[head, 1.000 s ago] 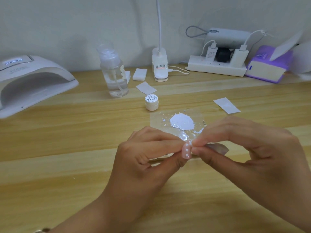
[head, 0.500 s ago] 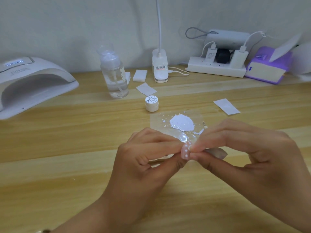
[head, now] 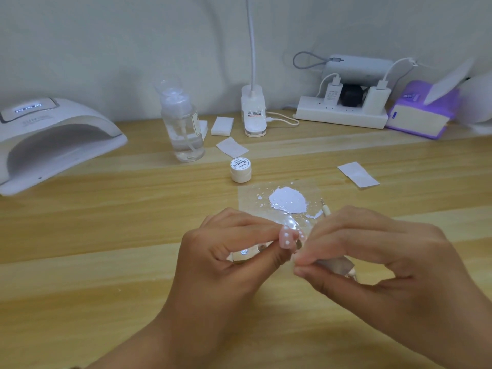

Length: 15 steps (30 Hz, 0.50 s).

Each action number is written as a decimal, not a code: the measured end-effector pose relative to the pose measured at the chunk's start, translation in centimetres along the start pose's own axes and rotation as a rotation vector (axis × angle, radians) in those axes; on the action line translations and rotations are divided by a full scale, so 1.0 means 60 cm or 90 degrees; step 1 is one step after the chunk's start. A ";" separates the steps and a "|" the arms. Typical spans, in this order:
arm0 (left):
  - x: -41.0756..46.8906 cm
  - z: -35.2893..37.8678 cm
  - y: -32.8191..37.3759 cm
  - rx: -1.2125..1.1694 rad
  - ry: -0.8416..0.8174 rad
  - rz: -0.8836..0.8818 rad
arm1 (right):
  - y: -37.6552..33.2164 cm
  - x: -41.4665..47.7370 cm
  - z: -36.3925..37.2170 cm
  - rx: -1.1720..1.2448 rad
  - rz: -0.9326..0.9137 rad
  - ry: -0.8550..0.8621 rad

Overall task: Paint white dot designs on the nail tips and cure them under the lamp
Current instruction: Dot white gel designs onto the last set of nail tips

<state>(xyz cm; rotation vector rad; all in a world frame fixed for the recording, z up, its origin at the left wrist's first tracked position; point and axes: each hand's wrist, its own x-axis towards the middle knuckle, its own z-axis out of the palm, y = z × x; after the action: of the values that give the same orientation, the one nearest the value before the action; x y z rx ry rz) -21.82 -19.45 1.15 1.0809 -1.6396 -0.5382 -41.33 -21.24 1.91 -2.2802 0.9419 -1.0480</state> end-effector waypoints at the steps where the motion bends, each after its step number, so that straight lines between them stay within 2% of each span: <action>1: 0.002 -0.003 0.000 -0.006 0.001 -0.009 | 0.000 0.001 -0.001 0.001 -0.009 0.000; 3: 0.010 -0.017 -0.003 -0.020 0.024 -0.041 | 0.003 0.005 -0.013 -0.011 -0.008 0.017; 7: 0.033 -0.056 -0.011 -0.053 0.085 -0.106 | 0.011 0.027 -0.040 -0.088 0.009 0.153; 10: 0.035 -0.068 -0.020 -0.038 0.020 -0.135 | 0.042 0.038 -0.061 -0.152 0.088 0.173; 15: 0.018 -0.071 -0.036 -0.031 -0.063 -0.214 | 0.100 0.034 -0.080 -0.235 0.238 0.116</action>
<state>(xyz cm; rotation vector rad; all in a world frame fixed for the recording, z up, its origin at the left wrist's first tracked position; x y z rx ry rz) -17.11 -20.70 1.48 1.3210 -1.5274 -0.8573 -46.51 -27.30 1.94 -2.1791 1.6814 -0.9888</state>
